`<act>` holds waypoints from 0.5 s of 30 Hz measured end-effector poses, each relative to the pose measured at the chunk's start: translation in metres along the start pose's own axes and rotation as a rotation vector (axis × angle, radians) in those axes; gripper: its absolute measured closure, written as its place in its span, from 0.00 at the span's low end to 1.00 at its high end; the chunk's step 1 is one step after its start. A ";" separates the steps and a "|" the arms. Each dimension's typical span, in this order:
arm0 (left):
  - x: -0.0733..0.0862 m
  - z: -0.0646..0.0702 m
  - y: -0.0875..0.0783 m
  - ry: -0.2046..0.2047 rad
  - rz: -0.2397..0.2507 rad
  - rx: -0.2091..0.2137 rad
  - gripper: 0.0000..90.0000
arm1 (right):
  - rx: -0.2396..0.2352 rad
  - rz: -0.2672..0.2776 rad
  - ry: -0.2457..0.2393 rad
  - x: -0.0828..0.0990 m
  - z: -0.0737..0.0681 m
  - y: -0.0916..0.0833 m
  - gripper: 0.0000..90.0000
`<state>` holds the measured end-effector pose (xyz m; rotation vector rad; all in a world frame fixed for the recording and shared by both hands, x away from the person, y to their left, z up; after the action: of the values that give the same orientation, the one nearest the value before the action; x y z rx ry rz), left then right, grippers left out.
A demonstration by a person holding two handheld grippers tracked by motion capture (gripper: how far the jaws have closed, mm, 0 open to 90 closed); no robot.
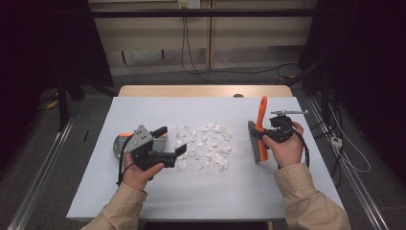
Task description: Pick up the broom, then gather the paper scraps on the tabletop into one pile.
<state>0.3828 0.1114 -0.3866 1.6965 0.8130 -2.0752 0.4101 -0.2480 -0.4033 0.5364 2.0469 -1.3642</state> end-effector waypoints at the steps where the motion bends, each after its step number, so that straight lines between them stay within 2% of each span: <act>1: 0.000 -0.003 -0.003 -0.006 0.003 -0.011 0.06 | 0.004 -0.011 0.005 0.001 0.003 0.002 0.77; 4: 0.003 -0.011 -0.010 -0.001 -0.001 -0.036 0.06 | 0.026 -0.008 0.013 -0.001 0.009 0.008 0.77; 6: 0.007 -0.016 -0.015 -0.013 -0.005 -0.051 0.06 | 0.035 -0.017 0.035 -0.002 0.013 0.014 0.78; 7: 0.009 -0.017 -0.016 -0.015 -0.009 -0.059 0.06 | 0.054 -0.026 0.026 -0.002 0.015 0.019 0.78; 9: 0.013 -0.022 -0.020 -0.015 -0.015 -0.068 0.06 | 0.058 -0.030 0.016 -0.003 0.016 0.024 0.78; 13: 0.022 -0.029 -0.024 -0.029 -0.021 -0.083 0.07 | 0.103 -0.001 -0.010 -0.004 0.018 0.032 0.79; 15: 0.027 -0.032 -0.025 -0.028 -0.034 -0.086 0.07 | 0.104 0.005 -0.014 -0.003 0.019 0.036 0.79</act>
<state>0.3867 0.1528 -0.4118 1.6155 0.9147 -2.0513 0.4404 -0.2510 -0.4308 0.5750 1.9701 -1.4739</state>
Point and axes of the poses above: each handheld gripper's, and its own axes: y roughly forward along the jaws, x roughly out of its underside, z roughly to its right, the point moved 4 cm from there along y, roughly forward along the jaws, and after that the axes turned 1 degree about -z, right-handed, at the moved point
